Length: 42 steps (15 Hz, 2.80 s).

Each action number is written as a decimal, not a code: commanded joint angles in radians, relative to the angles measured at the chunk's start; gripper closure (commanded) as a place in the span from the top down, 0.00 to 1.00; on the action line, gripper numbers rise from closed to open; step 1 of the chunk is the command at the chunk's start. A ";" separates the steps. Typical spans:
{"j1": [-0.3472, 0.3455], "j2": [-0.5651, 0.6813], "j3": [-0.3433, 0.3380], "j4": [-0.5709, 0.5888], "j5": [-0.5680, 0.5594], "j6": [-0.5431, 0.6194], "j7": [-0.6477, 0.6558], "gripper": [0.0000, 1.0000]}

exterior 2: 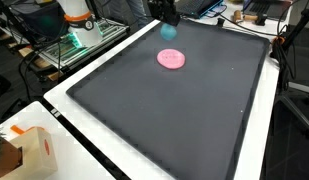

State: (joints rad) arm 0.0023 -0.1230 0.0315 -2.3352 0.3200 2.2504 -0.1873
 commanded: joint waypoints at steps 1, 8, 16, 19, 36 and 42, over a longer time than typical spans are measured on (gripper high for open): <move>0.016 -0.050 0.039 0.011 -0.207 -0.029 0.225 0.29; 0.038 -0.037 0.117 0.073 -0.495 -0.128 0.482 0.29; 0.070 -0.002 0.142 0.121 -0.547 -0.198 0.526 0.29; 0.094 0.035 0.168 0.147 -0.591 -0.212 0.562 0.29; 0.355 0.354 0.230 0.266 -1.166 -0.296 0.880 0.29; 0.421 0.417 0.236 0.272 -1.315 -0.340 0.992 0.29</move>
State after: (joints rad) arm 0.3903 0.2608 0.2654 -2.0759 -0.9230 1.9542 0.7470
